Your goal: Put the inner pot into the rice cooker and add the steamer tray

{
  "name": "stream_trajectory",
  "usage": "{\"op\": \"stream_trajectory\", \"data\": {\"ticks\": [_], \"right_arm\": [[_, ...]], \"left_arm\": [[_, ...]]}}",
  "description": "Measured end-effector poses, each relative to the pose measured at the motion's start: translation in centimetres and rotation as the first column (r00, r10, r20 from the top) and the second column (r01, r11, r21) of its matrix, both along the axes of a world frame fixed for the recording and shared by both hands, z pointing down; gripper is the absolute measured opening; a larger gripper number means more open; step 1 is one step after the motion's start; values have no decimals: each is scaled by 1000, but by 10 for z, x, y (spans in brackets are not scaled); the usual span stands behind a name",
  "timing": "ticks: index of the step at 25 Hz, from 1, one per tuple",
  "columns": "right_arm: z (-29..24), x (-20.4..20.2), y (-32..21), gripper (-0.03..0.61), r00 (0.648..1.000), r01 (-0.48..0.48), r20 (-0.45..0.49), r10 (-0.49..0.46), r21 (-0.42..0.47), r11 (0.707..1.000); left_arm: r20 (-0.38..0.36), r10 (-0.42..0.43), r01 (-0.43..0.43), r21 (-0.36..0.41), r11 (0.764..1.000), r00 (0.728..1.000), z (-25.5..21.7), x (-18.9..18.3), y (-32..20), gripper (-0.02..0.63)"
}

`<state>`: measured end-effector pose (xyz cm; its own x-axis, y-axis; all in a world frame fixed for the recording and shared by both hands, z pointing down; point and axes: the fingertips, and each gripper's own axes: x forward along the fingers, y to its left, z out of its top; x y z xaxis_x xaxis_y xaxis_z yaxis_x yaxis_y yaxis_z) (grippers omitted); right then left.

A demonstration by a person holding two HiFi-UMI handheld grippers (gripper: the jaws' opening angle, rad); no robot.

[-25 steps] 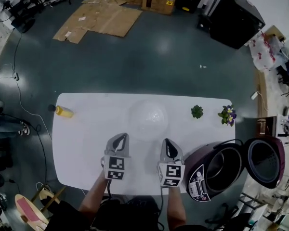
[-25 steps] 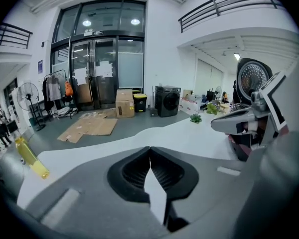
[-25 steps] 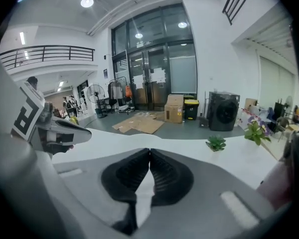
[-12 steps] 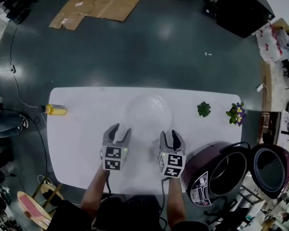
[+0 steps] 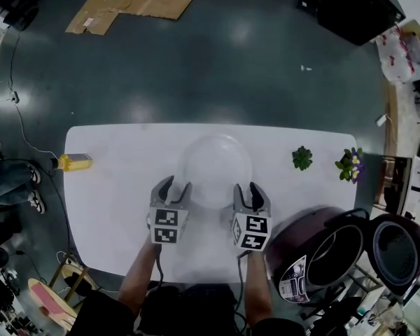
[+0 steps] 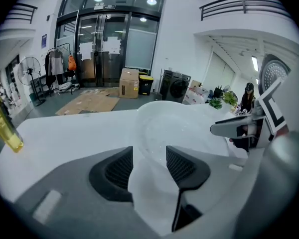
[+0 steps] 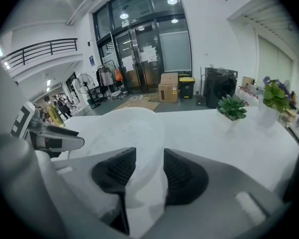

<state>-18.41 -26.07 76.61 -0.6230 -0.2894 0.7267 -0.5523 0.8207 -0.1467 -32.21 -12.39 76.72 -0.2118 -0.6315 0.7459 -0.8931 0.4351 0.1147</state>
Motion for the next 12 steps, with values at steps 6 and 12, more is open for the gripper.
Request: {"op": "stream_trajectory", "data": {"ticks": [6, 12], "right_arm": [[7, -4, 1, 137, 1000, -3, -18, 3, -12, 1000], [5, -2, 1, 132, 999, -2, -39, 3, 6, 1000]], "left_arm": [[-10, 1, -1, 12, 1000, 1000, 3, -3, -4, 200], [31, 17, -16, -11, 1000, 999, 0, 0, -6, 178]]}}
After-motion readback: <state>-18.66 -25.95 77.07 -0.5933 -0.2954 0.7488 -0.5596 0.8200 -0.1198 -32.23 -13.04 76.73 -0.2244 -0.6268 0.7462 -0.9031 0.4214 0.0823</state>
